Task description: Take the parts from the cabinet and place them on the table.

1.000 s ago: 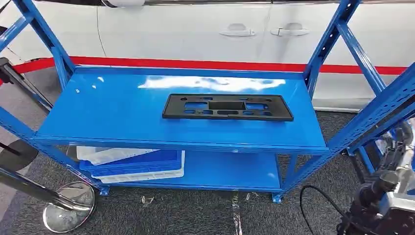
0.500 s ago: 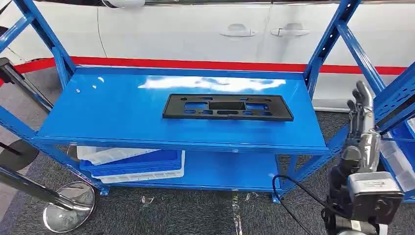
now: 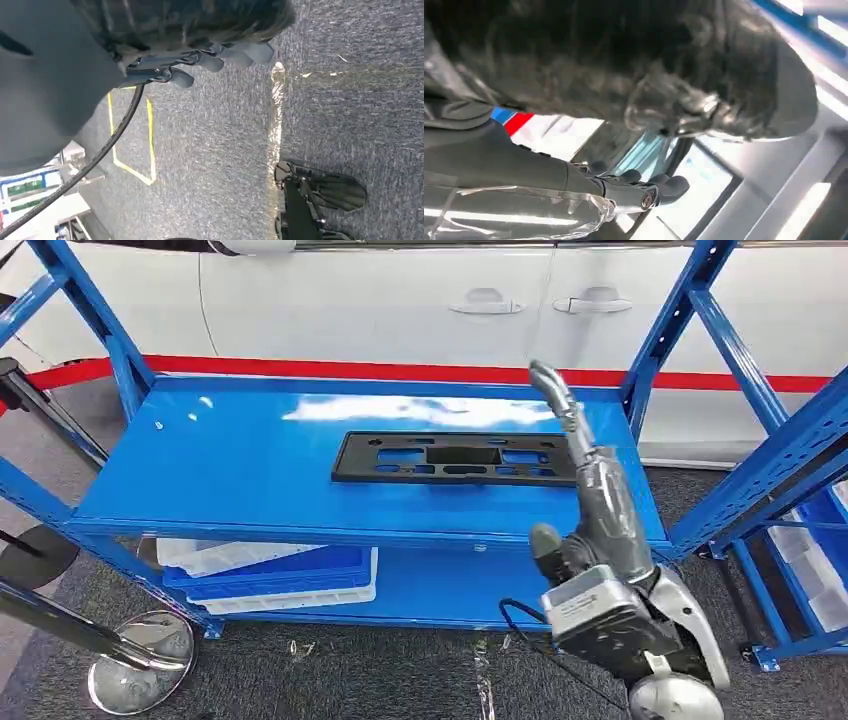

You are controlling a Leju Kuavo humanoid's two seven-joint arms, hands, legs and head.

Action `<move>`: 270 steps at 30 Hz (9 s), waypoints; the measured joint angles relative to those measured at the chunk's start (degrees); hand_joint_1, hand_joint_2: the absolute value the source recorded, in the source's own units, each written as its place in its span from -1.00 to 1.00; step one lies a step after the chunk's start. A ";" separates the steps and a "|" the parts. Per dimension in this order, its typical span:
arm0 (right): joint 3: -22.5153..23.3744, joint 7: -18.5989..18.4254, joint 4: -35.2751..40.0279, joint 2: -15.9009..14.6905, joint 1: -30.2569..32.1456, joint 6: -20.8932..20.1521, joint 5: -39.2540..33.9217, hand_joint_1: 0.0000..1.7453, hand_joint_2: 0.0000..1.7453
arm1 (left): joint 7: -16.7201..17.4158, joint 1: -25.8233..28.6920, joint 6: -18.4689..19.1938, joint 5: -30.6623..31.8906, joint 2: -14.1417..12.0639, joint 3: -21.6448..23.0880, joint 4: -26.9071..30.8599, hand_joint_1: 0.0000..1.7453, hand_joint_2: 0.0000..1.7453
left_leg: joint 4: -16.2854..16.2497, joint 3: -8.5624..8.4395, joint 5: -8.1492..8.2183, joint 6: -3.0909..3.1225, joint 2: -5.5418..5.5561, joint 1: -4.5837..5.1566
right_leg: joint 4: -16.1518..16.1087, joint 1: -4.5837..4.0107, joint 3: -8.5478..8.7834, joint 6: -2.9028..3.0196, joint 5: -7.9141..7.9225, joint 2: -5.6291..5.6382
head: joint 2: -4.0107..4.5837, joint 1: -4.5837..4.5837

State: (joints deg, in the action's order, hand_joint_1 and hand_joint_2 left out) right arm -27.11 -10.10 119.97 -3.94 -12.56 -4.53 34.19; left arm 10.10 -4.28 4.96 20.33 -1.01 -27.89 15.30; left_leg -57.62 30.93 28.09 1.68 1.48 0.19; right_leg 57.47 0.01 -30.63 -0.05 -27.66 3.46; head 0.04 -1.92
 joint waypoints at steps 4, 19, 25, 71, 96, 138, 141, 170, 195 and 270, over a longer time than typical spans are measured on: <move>-4.74 -2.95 -1.36 -1.83 -3.90 -2.56 0.06 -1.00 1.00 | -0.37 -0.03 0.37 0.68 0.00 0.00 -0.02 -1.00 -1.00 | 0.00 0.03 0.00 0.00 0.00 0.00 | 0.01 0.00 -0.01 0.00 0.00 0.00 | 0.00 0.00; -19.41 -8.24 -20.20 -2.75 -18.39 -5.75 5.91 -1.00 1.00 | -1.73 -0.33 1.90 3.30 0.11 0.00 -0.04 -1.00 -1.00 | 0.00 0.06 -0.03 -0.03 0.05 -0.04 | 0.03 0.00 -0.04 0.00 0.00 -0.08 | 0.00 0.00; -21.11 -8.63 -30.59 -2.56 -21.53 -5.22 12.04 -1.00 1.00 | -2.14 -0.36 2.29 4.26 0.31 0.00 -0.04 -1.00 -1.00 | 0.00 0.08 -0.03 -0.03 0.06 -0.04 | 0.03 0.00 -0.05 0.00 0.00 -0.08 | 0.00 0.02; -2.68 -16.74 -76.83 -3.95 -25.09 1.42 51.06 -1.00 1.00 | -1.35 -0.32 3.63 12.65 2.69 0.02 -0.20 -1.00 -1.00 | -0.12 0.11 -0.07 -0.05 -0.03 -0.05 | 0.07 0.07 -0.23 0.01 0.05 0.06 | 0.00 0.00; 3.96 -7.95 -79.45 1.71 -23.88 6.87 54.38 -1.00 1.00 | -1.53 -1.05 3.58 14.99 3.48 0.00 -0.20 -1.00 -1.00 | -0.11 0.12 -0.10 -0.07 -0.02 -0.07 | 0.13 0.05 -0.25 0.02 0.05 0.04 | 0.00 0.00; 3.96 -6.86 -81.63 5.84 -24.74 9.03 52.67 -1.00 1.00 | -2.05 -1.29 3.69 15.54 4.33 -0.79 -0.20 -1.00 -1.00 | -13.87 8.61 2.72 -2.31 -1.92 -1.41 | 2.47 0.38 -3.81 1.61 1.09 -2.49 | 0.00 0.22; 3.96 -6.86 -81.68 6.03 -24.73 9.03 52.65 -1.00 1.00 | -2.05 -1.43 3.61 15.54 4.24 -0.85 -0.20 -1.00 -1.00 | -3.09 4.32 -2.04 -0.77 -1.44 -0.62 | 2.35 -0.07 -3.49 1.43 0.79 -2.35 | 0.00 0.04; -1.59 0.86 -80.78 13.07 -22.37 12.53 50.42 -1.00 1.00 | -2.03 -2.11 4.00 16.68 4.59 -1.29 -0.20 -1.00 -1.00 | -5.77 6.97 -2.93 -2.36 -1.70 -1.12 | 2.41 0.45 -3.78 1.83 0.94 -2.57 | 0.00 0.13; -15.25 4.33 -79.51 17.51 -20.45 12.88 42.82 0.78 1.00 | -2.05 -3.14 4.06 16.65 4.76 -1.36 -0.20 -1.00 -1.00 | -0.29 1.35 -0.19 -1.08 -1.47 -0.96 | 2.35 0.52 -6.23 0.55 2.62 -2.99 | 0.00 0.28; -20.91 -0.65 -4.50 -0.06 -19.07 4.68 41.96 0.96 1.00 | -3.08 -0.76 0.22 17.97 3.80 -5.92 -0.44 -1.00 -1.00 | -8.17 3.90 6.16 -5.01 -2.01 -4.48 | 2.52 2.27 -6.44 1.02 3.30 -2.94 | 0.00 1.12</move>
State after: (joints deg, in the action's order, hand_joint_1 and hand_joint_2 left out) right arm -48.02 -10.75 115.47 -4.00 -31.63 0.15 76.15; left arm 7.02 -5.04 5.18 38.29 2.80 -33.81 14.86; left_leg -65.79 34.83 34.25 -3.33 -0.53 -4.28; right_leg 59.99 2.28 -37.06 0.98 -24.36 0.52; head 0.04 -0.81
